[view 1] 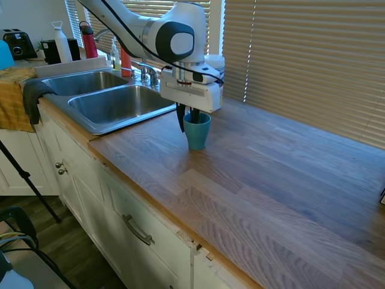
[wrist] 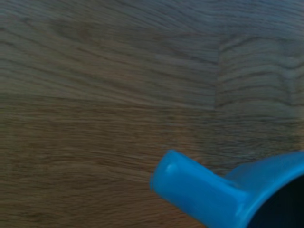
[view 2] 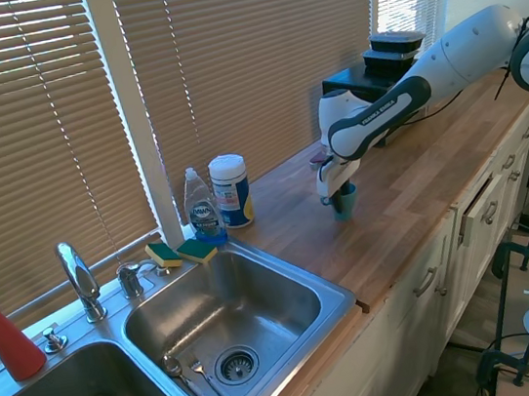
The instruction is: Put the mug in the sink
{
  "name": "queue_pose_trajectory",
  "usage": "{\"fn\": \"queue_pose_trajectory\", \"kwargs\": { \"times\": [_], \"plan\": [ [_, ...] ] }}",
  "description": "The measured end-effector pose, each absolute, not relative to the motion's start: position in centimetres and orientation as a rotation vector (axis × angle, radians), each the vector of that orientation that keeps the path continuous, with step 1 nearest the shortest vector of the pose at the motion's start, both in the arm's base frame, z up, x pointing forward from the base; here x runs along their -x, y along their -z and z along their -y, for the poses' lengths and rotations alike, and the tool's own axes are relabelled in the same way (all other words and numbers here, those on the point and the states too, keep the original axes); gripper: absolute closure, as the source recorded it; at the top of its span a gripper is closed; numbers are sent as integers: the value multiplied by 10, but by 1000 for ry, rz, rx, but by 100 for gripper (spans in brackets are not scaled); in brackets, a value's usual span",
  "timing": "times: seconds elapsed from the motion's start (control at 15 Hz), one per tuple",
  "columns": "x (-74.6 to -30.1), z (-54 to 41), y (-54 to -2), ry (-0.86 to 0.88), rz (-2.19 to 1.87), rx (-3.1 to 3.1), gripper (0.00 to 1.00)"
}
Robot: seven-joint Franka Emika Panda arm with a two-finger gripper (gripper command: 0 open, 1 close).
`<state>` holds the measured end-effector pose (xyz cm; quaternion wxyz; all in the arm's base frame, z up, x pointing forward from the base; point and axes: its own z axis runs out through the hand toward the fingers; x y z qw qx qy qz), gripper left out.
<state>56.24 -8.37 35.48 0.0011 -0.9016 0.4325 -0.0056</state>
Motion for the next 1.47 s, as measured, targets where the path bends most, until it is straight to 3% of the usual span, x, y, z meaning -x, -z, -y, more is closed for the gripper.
{"fn": "queue_pose_trajectory", "kwargs": {
  "times": [0.53,0.73,1.07,1.47],
  "plan": [
    [-564,71,-364,32,-1335,2820,100],
    [-563,44,-399,114,-1294,2802,100],
    [-559,-74,-450,230,-1181,2794,100],
    [-598,-217,-413,302,-1065,2862,100]
  ]
}}
